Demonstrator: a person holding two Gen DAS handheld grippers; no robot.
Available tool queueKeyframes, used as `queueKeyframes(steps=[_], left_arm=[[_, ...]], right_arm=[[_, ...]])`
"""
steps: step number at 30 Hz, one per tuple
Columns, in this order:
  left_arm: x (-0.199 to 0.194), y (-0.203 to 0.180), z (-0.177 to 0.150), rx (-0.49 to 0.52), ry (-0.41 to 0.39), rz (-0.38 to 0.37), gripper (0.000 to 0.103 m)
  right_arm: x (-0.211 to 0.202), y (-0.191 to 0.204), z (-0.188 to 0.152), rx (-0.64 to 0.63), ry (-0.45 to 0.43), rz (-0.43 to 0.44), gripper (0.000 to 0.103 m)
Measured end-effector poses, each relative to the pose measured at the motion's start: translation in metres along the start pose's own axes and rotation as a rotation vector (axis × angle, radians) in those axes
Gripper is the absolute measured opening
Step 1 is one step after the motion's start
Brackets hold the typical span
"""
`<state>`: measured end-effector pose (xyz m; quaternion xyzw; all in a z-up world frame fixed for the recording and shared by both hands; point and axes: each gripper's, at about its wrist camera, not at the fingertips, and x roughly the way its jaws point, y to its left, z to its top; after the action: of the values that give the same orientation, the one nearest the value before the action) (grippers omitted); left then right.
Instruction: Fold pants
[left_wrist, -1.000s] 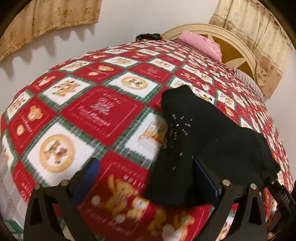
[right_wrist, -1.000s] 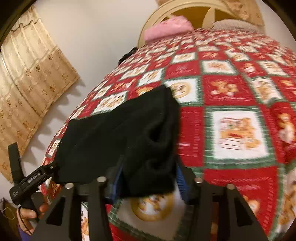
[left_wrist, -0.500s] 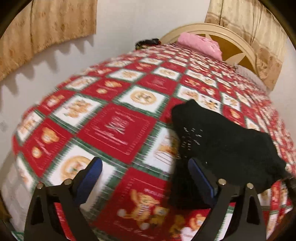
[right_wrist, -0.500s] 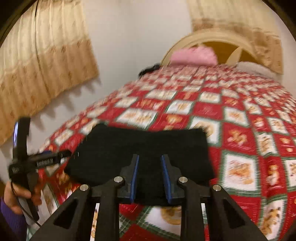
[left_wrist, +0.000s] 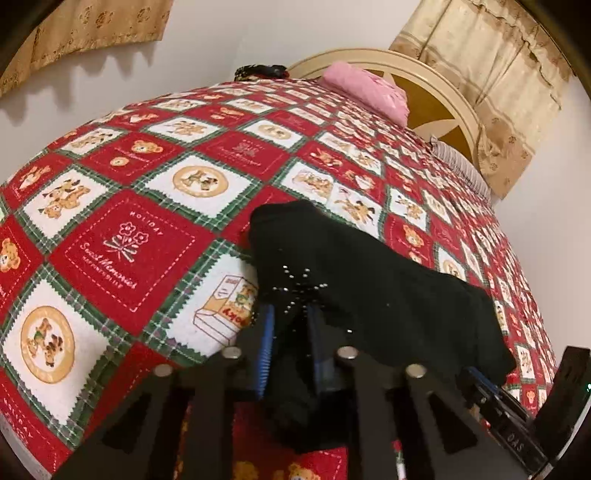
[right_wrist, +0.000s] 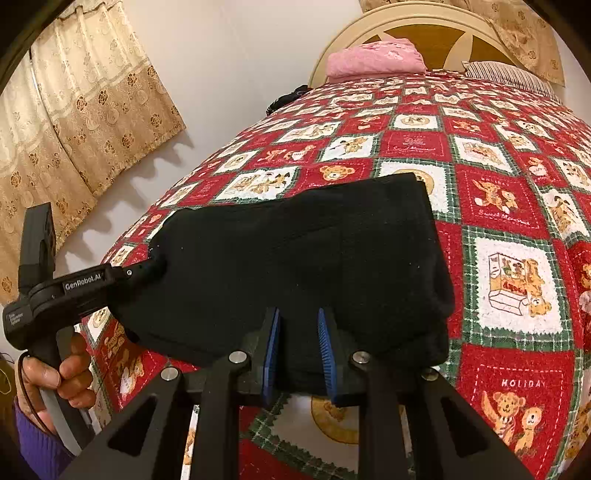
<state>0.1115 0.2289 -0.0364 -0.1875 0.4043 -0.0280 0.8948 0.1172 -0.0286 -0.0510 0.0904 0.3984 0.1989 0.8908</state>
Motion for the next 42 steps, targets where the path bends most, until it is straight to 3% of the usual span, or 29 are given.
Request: queueKeyframes(steps=[2,4,7,9,11,14,17,19,22,24,26,29,30,31,32,33,35,37,42], left_arm=[[-0.008,0.005,-0.003,0.014,-0.022,0.047,0.008],[-0.013,0.017,-0.006,0.036,-0.042,0.247,0.006],[-0.018,0.045,-0.012,-0.038,-0.032,0.332,0.006],[-0.026,0.057,-0.012,-0.085,-0.045,0.286,0.006],[-0.037,0.048,-0.008,-0.067,-0.092,0.225,0.006],[-0.048,0.006,0.000,0.049,-0.163,0.093,0.006],[-0.047,-0.031,0.001,0.163,-0.184,0.018,0.006],[-0.031,-0.046,-0.001,0.210,-0.153,0.023,0.006],[0.019,-0.028,-0.005,0.146,0.018,0.120,0.007],[0.014,-0.012,-0.005,0.089,-0.034,0.053,0.006],[0.005,0.007,-0.003,0.012,-0.020,0.043,0.006],[-0.012,0.022,-0.013,-0.014,-0.018,0.111,0.009],[-0.019,0.026,-0.019,-0.025,-0.006,0.154,0.028],[-0.028,0.031,-0.025,-0.045,-0.005,0.179,0.037],[-0.031,0.033,-0.029,-0.057,-0.014,0.175,0.043],[-0.039,0.036,-0.032,-0.064,-0.029,0.153,0.043],[-0.047,0.026,-0.031,-0.031,-0.067,0.140,0.043],[-0.045,0.009,-0.021,0.028,-0.100,0.148,0.051],[-0.013,-0.030,-0.017,0.139,-0.065,0.141,0.054]], right_arm=[[0.000,-0.002,0.001,0.009,-0.002,0.009,0.022],[0.000,-0.002,0.002,0.012,-0.002,0.012,0.022],[0.000,-0.002,0.001,0.012,-0.004,0.012,0.022],[0.000,-0.002,0.001,0.006,-0.004,0.006,0.022],[-0.001,0.000,0.001,-0.003,-0.006,-0.003,0.022],[-0.001,-0.001,0.001,0.001,-0.006,0.002,0.022],[-0.001,0.000,0.001,0.004,-0.006,0.004,0.022],[-0.001,0.000,0.001,0.004,-0.006,0.004,0.022],[-0.001,0.000,0.001,0.007,-0.005,0.009,0.022],[-0.001,0.000,0.000,0.009,-0.004,0.017,0.022],[0.000,0.000,0.000,0.012,-0.005,0.024,0.022],[0.000,-0.001,0.000,0.016,-0.007,0.028,0.022],[0.000,-0.002,0.000,0.020,-0.009,0.031,0.022],[0.000,-0.005,0.001,0.025,-0.010,0.036,0.022],[0.000,-0.005,0.001,0.028,-0.011,0.038,0.022],[0.000,-0.005,0.001,0.028,-0.011,0.038,0.022],[0.001,-0.003,0.001,0.019,-0.013,0.029,0.022],[0.001,-0.002,0.001,0.011,-0.014,0.022,0.022],[-0.018,-0.005,-0.003,0.058,-0.044,0.056,0.023]])
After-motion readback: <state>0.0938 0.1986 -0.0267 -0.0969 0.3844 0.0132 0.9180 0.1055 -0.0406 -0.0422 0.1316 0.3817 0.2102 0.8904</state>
